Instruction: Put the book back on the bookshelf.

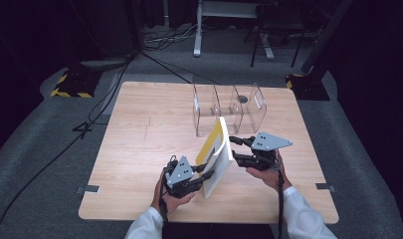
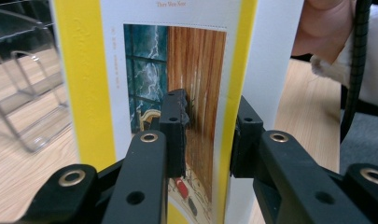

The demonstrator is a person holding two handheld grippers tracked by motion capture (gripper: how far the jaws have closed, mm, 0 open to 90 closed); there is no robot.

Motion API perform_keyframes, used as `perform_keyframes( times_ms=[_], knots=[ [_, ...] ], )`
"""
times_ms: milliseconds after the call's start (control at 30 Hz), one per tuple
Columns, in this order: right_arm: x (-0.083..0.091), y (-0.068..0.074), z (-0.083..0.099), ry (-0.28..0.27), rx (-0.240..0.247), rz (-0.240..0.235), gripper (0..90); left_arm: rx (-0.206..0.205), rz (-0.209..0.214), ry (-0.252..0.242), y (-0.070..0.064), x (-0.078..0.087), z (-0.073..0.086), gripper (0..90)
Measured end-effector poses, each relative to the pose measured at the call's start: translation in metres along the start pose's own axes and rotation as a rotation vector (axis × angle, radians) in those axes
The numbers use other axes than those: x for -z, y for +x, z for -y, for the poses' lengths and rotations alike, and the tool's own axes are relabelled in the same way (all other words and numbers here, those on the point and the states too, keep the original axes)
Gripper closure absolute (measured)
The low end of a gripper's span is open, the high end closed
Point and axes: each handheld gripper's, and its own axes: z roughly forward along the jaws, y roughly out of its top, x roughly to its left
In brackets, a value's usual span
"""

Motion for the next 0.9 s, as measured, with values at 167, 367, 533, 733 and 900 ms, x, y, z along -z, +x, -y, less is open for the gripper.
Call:
perform_keyframes(
  times_ms=[167,367,533,733,900],
  knots=[
    [-0.005,0.011,-0.004,0.006,0.033,-0.028,47.6,-0.001,-0.02,0.013,0.0,0.013,0.006,72.4],
    [-0.012,0.02,-0.01,0.017,0.064,-0.048,45.7,0.02,-0.04,0.016,0.003,0.024,0.011,73.4],
    [-0.021,0.032,-0.011,0.034,0.089,-0.069,44.3,0.001,-0.044,0.053,0.003,0.031,0.012,68.6],
    [-0.027,0.042,-0.007,0.046,0.104,-0.087,43.7,-0.019,-0.008,0.073,0.002,0.039,0.012,55.7],
    [-0.029,0.046,0.0,0.052,0.091,-0.116,42.7,-0.017,0.034,0.116,-0.002,0.039,0.015,36.5]
  ],
)
